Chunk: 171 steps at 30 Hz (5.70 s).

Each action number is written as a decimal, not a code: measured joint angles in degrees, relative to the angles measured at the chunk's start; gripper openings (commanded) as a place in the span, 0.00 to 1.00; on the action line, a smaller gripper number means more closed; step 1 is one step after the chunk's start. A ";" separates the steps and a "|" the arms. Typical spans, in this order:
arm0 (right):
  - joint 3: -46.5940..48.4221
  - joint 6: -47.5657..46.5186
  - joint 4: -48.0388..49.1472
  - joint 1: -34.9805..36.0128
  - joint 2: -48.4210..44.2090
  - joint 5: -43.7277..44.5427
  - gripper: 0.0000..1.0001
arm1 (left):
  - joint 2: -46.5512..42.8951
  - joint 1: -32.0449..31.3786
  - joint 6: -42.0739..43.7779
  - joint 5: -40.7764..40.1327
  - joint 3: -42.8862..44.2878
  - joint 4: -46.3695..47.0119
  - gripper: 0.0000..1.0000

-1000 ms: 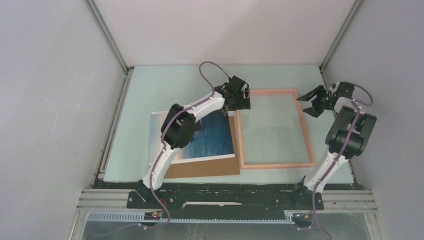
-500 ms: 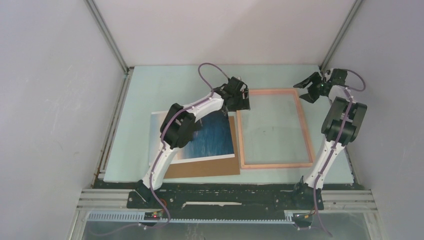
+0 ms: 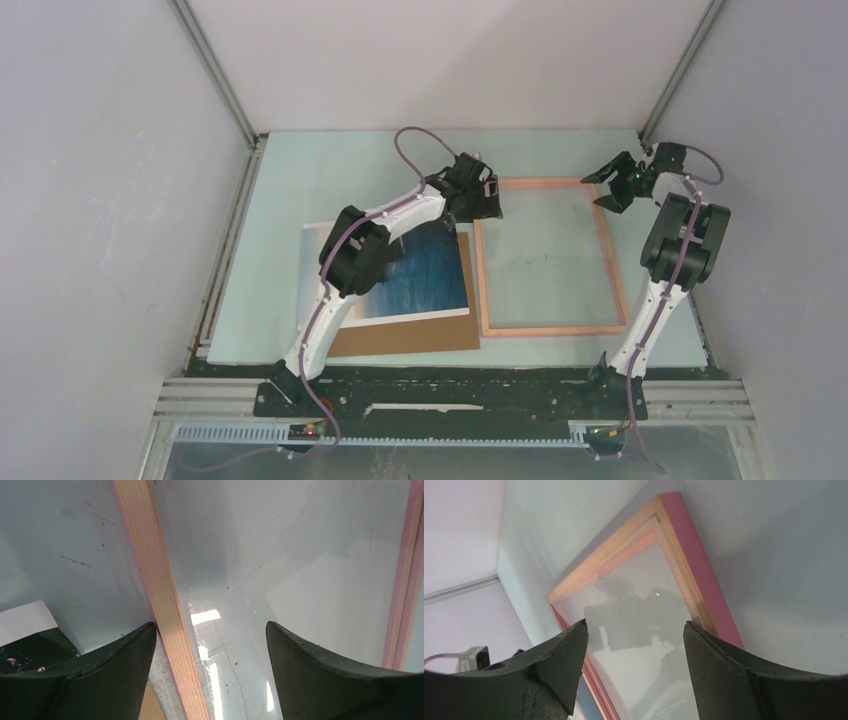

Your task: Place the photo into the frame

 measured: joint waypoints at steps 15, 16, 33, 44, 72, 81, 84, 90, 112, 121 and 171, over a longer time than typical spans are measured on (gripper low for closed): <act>-7.98 -5.07 -8.24 4.81 -14.60 5.57 0.79 | -2.67 -1.97 -2.16 -5.40 3.58 -4.15 0.88; -8.72 -5.01 -8.00 4.26 -15.67 5.53 0.79 | -2.58 -2.25 -3.08 -6.60 5.22 -4.59 0.87; -14.80 -4.55 -6.73 0.42 -21.75 7.34 0.80 | 5.64 -5.01 -13.05 -22.08 16.37 -6.71 0.93; -20.76 -8.09 -9.49 -7.32 -21.75 15.61 0.83 | 4.81 -6.60 -9.94 -18.34 14.73 -7.26 0.96; -47.93 -3.67 6.69 -5.33 -34.69 5.49 0.81 | -6.19 -7.96 -0.96 -18.32 1.79 -16.63 0.98; -49.13 -3.06 8.33 -4.09 -34.99 3.91 0.81 | -2.99 -7.96 -1.46 -19.63 5.64 -17.73 0.99; -49.16 -2.84 8.50 -4.04 -34.99 3.67 0.80 | -1.33 -7.72 -1.53 -21.11 7.10 -17.90 0.98; -49.16 -2.64 8.92 -4.04 -34.99 3.43 0.80 | 1.97 -7.15 -1.79 -22.86 9.77 -18.18 0.96; -49.16 -2.47 9.81 -3.89 -35.56 2.21 0.80 | 4.00 -3.54 -13.51 -20.74 10.51 -17.62 0.90; -49.16 -2.40 10.34 -3.91 -35.56 2.12 0.80 | 1.79 -1.55 -11.85 -12.63 4.87 -7.52 0.85; -41.53 8.90 32.22 -12.70 -10.16 -26.77 0.60 | -8.02 2.38 -15.02 7.13 -17.18 16.26 0.80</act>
